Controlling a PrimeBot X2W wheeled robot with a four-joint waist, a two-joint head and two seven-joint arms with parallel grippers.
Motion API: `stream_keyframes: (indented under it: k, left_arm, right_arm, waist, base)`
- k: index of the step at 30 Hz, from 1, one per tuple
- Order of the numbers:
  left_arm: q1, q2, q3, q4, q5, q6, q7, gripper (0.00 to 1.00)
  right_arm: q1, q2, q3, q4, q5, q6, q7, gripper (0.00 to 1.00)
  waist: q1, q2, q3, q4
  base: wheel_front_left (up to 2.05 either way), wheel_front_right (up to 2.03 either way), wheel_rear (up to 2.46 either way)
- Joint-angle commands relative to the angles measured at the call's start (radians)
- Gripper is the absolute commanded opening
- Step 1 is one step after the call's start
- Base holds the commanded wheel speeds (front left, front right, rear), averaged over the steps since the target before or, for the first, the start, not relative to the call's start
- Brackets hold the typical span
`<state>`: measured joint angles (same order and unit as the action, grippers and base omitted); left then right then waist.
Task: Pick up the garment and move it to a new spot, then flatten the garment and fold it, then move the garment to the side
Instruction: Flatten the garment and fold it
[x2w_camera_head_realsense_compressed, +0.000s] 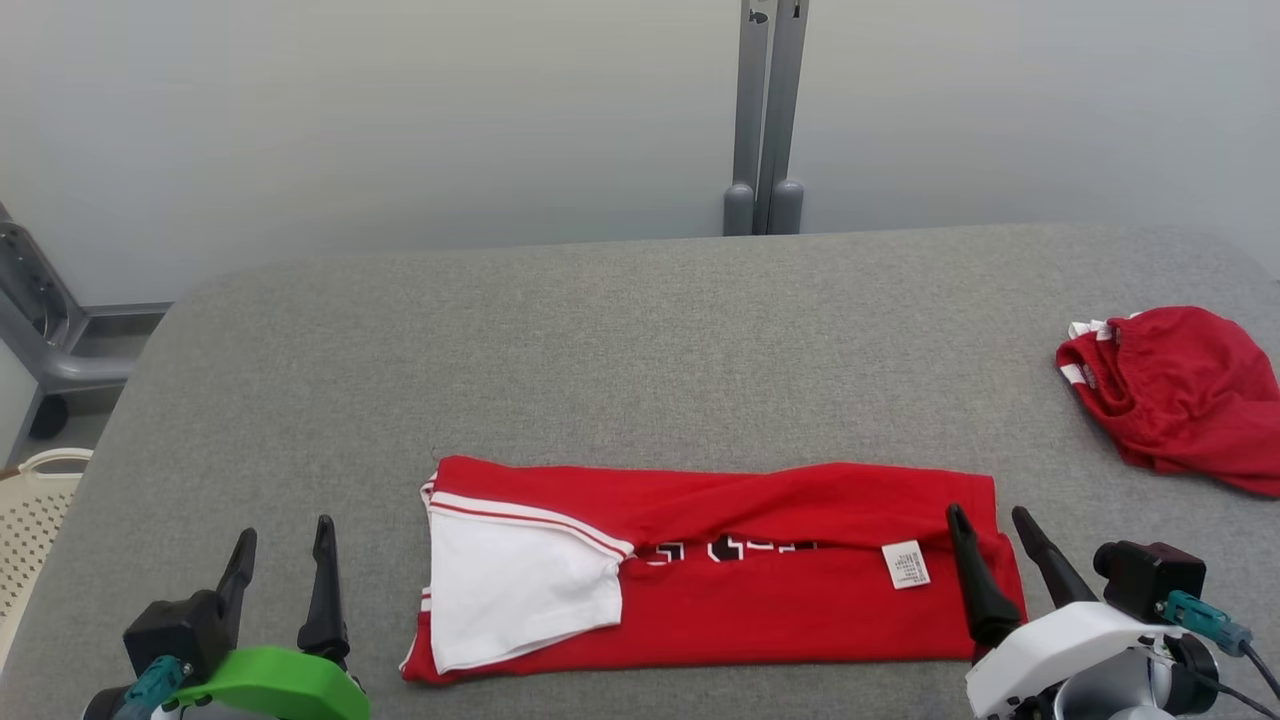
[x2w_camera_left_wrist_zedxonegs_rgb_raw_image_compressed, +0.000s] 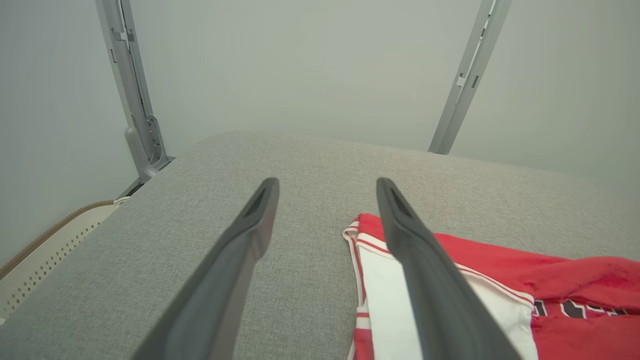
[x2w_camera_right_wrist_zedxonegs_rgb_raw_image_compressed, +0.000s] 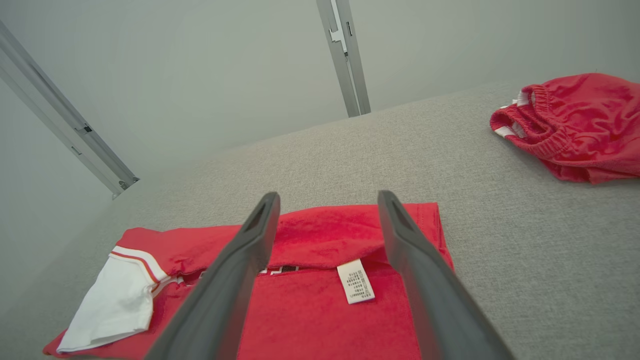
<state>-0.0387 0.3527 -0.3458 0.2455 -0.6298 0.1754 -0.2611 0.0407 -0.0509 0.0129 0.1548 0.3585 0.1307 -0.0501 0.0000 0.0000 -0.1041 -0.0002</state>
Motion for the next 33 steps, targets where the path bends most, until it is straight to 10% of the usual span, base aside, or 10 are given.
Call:
stream_keyframes:
  k: [1,20,33]
  left_arm:
    - [0.017,-0.005,0.006,-0.003,0.009,-0.005,-0.005,1.0]
    - [0.002,-0.023,0.003,0.005,0.032,-0.031,-0.005,1.0]
    - [-0.032,-0.064,-0.033,0.015,0.06,-0.045,-0.005,1.0]
  right_arm:
    - [0.008,-0.001,0.001,0.001,-0.004,0.0,-0.003,1.0]
    - [-0.013,-0.002,-0.031,-0.016,-0.064,0.0,0.023,1.0]
    - [-0.153,-0.001,-0.261,0.055,-0.222,0.0,0.364,1.0]
  waist:
    - [0.0,0.0,0.002,0.0]
    - [0.0,0.0,0.038,0.011]
    - [0.0,0.0,0.099,0.023]
  base:
    - [0.0,0.0,0.0]
    - [0.0,0.0,0.0]
    - [0.0,0.0,0.0]
